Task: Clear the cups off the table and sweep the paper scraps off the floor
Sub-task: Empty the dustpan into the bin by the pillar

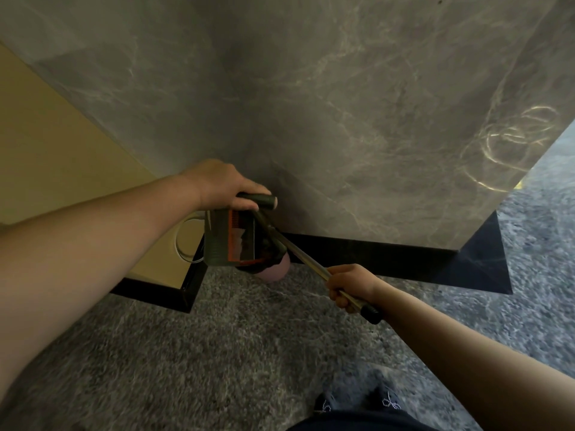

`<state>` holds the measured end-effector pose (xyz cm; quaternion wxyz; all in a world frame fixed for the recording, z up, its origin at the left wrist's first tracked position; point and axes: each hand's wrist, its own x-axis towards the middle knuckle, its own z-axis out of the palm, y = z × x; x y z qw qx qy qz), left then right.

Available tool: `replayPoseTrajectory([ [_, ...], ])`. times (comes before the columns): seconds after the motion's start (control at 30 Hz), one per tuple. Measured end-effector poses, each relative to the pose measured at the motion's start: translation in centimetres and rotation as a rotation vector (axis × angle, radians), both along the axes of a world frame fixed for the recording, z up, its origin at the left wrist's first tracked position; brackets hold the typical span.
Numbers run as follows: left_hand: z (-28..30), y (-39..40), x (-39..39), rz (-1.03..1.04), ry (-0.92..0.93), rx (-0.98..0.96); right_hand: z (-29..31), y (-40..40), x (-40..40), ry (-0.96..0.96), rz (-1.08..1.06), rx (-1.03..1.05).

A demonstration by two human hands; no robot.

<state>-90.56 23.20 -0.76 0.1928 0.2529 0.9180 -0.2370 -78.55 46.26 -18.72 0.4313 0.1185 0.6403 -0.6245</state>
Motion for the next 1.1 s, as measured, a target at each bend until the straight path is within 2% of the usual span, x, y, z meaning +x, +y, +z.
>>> replayPoseTrajectory([
  [0.1,1.0,-0.2,-0.1,0.067,0.072,0.053,0.2,-0.2,-0.1,-0.013,-0.008,-0.002],
  [0.23,-0.7,0.6,0.9,-0.080,0.036,-0.061,0.1,-1.0,0.2,-0.005,-0.025,0.025],
  [0.37,1.4,0.3,0.1,0.027,0.068,0.001,0.0,-0.9,0.4,0.008,-0.015,0.058],
  [0.47,0.8,1.0,0.4,0.000,0.105,-0.005,-0.1,-1.0,0.7,0.010,-0.015,0.060],
  [0.57,-1.2,1.4,1.7,-0.083,0.019,-0.066,-0.3,-0.9,1.2,0.004,-0.019,0.040],
  [0.73,0.2,1.6,0.6,-0.051,0.079,-0.004,-0.5,-0.9,1.2,0.015,-0.006,0.029],
  [0.87,-1.8,3.0,2.2,-0.223,-0.048,-0.126,-0.6,-1.2,1.6,0.023,-0.008,0.038],
  [1.0,-0.4,2.3,1.1,-0.114,0.042,-0.042,-0.9,-0.9,1.6,0.030,-0.010,0.031],
  [1.1,-0.7,2.3,1.8,-0.126,-0.003,-0.076,-1.0,-1.0,1.7,0.025,-0.004,0.030],
])
